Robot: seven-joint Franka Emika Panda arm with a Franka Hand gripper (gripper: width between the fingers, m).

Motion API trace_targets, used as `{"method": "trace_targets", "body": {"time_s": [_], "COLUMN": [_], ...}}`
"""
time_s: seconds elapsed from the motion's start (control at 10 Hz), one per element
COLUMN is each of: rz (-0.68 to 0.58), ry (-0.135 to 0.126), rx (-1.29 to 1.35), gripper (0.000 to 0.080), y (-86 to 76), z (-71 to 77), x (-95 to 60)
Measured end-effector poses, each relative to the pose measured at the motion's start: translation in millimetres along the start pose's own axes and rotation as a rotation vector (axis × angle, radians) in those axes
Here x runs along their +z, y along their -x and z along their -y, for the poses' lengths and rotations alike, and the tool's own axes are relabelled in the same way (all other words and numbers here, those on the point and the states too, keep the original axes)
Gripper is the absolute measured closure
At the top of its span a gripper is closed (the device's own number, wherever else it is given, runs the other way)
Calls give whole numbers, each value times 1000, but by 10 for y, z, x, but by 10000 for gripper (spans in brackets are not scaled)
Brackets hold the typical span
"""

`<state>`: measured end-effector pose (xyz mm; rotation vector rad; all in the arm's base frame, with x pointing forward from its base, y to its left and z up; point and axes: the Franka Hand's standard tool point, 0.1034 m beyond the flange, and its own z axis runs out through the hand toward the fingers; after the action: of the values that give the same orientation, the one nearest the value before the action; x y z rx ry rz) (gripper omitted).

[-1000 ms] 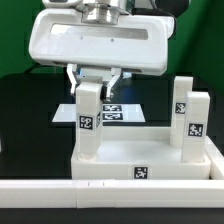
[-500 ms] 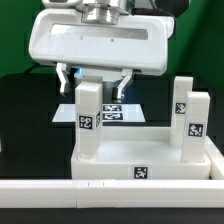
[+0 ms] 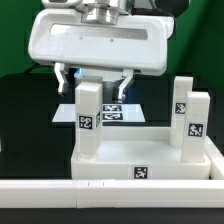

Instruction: Assemble desk

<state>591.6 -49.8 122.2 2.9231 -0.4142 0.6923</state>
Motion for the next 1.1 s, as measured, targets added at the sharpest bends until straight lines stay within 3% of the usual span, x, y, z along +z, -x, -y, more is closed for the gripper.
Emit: {"method": "trace_targets", "body": {"time_s": [0.2, 0.4, 0.5, 0.9, 1.1], "rz": [123, 266, 305, 329, 326], "ry": [-18, -24, -28, -38, -31], "rx": [16, 39, 49, 94, 85], "gripper": [151, 151, 151, 151, 151], "y": [-60, -77, -83, -69, -109], "z": [-155, -332, -347, -79, -32], "x": [-88, -55, -45, -52, 20]}}
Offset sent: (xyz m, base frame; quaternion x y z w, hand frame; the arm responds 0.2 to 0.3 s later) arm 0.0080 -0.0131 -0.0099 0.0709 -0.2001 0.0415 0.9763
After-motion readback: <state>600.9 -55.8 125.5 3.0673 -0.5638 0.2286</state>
